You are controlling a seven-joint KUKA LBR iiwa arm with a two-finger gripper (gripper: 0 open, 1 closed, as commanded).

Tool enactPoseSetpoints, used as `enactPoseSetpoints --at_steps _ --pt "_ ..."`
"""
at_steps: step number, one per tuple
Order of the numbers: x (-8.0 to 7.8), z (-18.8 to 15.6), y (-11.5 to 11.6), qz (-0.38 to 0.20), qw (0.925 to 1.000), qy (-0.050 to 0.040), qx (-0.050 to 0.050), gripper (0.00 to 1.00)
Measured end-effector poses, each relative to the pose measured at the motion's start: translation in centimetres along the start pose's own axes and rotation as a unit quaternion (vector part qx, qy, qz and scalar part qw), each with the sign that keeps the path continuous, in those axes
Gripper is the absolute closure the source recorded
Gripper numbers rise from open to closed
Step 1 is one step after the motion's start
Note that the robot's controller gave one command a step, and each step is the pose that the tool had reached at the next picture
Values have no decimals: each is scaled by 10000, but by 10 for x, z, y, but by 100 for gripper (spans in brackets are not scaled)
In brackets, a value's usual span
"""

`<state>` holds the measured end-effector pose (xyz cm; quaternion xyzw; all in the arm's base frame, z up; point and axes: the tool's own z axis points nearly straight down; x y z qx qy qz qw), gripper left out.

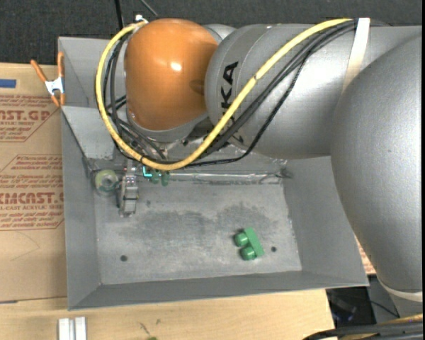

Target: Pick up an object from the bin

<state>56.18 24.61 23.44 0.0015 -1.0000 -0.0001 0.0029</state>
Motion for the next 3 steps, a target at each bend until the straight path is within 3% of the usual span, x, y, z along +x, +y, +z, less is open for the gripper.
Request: enactPoseSetpoints --at_steps 1,2,3 --pt "-25 95 -22 479 9989 1 13 0" --pt "-30 164 -56 -892 9960 -53 -2 0" --pt "-29 164 -55 -895 9960 -39 -5 100"
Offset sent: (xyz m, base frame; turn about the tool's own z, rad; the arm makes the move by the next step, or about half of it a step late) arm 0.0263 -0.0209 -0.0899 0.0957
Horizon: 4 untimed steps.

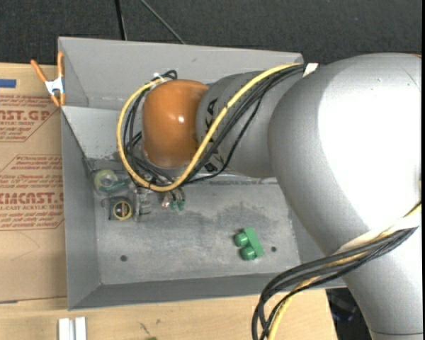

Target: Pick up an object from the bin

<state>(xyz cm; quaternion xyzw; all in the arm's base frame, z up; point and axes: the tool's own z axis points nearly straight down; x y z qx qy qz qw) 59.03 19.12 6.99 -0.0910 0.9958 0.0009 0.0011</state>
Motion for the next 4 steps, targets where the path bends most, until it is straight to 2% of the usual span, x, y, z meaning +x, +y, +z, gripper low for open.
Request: enactPoseSetpoints --at_steps 1,2,3,4 --pt "-9 -158 16 -507 9987 -50 -1 100" --pt "8 -83 36 31 10000 33 1 100" --pt "81 -98 32 725 9974 21 5 100" --pt "92 -67 53 946 9955 28 5 100"
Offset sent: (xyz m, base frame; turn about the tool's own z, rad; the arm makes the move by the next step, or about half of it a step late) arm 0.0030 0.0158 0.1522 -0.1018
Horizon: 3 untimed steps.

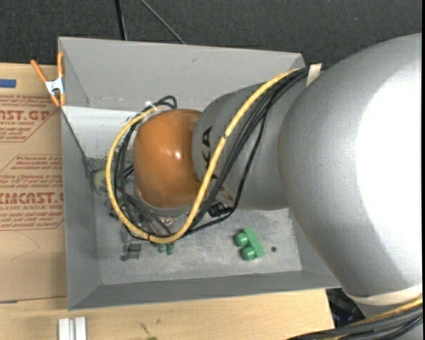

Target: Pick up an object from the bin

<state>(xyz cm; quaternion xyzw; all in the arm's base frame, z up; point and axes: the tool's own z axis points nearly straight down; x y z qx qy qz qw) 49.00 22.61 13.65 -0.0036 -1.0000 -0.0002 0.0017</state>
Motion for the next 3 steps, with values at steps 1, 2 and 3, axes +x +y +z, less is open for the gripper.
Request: enactPoseSetpoints --at_steps 1,2,3 --pt "8 -19 -74 2045 9789 -17 9 100" --pt "8 -18 -72 2027 9792 -14 1 0" --pt "-48 49 -15 686 9976 -11 1 0"
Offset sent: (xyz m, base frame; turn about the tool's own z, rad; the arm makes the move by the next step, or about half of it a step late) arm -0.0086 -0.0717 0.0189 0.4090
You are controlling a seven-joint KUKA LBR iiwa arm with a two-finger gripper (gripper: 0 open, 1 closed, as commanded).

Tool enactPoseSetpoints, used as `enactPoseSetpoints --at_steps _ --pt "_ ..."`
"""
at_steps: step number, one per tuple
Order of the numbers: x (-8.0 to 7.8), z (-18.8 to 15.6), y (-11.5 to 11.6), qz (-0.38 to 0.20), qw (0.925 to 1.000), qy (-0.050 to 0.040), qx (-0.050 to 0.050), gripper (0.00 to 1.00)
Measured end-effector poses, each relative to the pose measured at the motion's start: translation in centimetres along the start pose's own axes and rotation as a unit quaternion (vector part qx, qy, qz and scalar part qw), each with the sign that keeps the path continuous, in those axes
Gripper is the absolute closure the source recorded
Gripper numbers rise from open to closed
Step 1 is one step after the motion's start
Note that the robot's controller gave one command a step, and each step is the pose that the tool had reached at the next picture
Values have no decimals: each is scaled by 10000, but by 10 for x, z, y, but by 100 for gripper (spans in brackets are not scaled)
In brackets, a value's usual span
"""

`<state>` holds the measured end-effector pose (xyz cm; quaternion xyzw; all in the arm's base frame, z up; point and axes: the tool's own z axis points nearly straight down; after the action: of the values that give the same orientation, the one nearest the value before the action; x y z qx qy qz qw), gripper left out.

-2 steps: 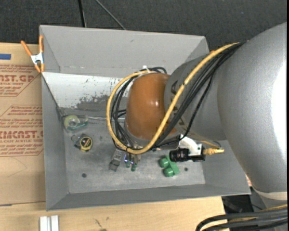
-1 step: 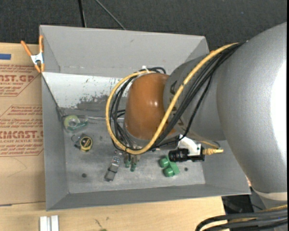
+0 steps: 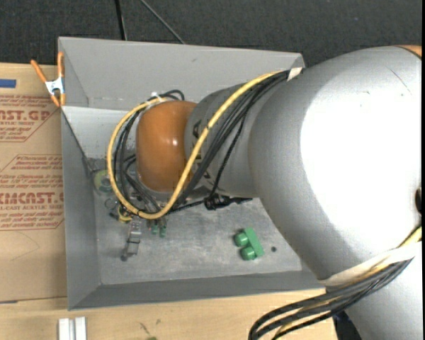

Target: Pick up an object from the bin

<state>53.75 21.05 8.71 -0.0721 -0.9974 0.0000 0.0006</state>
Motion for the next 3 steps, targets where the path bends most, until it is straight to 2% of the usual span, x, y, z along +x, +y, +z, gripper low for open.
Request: enactPoseSetpoints --at_steps 1,2,3 --pt "-55 -6 -14 89 10000 -33 -8 0" --pt "-23 17 7 362 9993 -23 -14 0" --pt "26 18 -33 -1387 9903 3 4 0"
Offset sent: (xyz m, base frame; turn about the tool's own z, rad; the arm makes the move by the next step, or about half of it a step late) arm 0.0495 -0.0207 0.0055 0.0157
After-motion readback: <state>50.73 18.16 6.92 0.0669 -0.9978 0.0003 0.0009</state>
